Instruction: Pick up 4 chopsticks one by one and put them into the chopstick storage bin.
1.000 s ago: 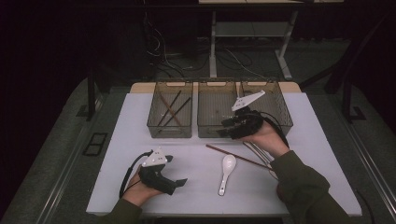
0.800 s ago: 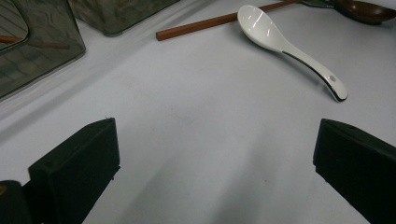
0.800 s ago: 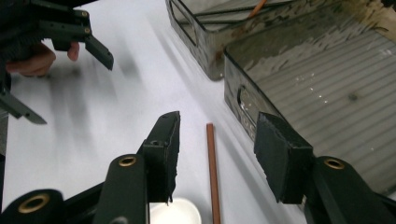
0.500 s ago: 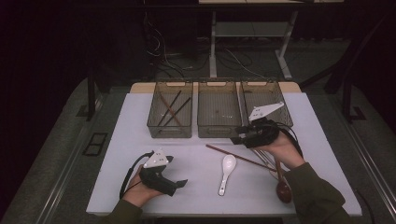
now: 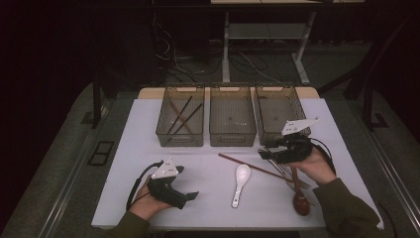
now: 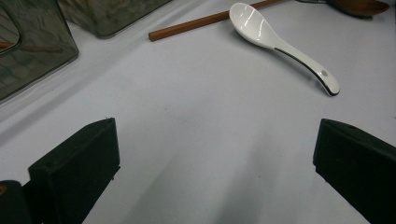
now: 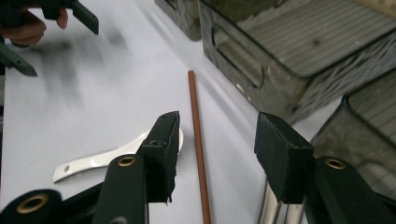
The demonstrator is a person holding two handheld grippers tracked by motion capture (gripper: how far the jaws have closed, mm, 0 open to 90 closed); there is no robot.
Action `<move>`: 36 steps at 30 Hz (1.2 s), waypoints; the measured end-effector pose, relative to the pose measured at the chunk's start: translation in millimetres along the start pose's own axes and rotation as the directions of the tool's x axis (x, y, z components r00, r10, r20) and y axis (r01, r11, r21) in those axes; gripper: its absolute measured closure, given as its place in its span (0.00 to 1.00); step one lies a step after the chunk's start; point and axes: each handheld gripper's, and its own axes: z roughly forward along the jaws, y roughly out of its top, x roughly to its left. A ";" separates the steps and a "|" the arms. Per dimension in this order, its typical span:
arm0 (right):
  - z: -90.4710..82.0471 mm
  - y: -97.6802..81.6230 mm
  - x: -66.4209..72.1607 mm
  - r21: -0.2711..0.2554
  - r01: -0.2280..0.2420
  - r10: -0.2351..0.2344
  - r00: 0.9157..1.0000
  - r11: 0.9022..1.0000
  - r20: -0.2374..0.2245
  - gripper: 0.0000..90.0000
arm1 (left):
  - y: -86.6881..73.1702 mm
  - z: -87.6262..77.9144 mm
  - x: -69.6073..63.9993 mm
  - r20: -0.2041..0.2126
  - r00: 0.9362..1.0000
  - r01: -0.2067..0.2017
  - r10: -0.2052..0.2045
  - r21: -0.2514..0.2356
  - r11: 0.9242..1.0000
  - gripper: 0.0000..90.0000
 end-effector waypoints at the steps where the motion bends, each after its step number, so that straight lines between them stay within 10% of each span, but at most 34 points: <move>1: 0.2 -2.6 -0.3 0.002 0.001 -0.001 1.000 1.000 -0.002 0.56 | 0.0 -0.1 0.1 0.001 1.000 0.000 0.000 0.000 1.000 0.00; 22: 35.2 -30.4 -5.3 0.182 0.038 -0.035 0.999 0.982 -0.023 0.83 | 0.2 -0.5 0.6 0.002 1.000 -0.001 0.001 -0.001 1.000 0.00; 36: 43.0 -32.3 -0.6 0.212 0.060 -0.054 0.998 0.975 -0.033 0.87 | 0.0 0.1 0.5 0.005 1.000 -0.003 0.003 0.002 1.000 0.00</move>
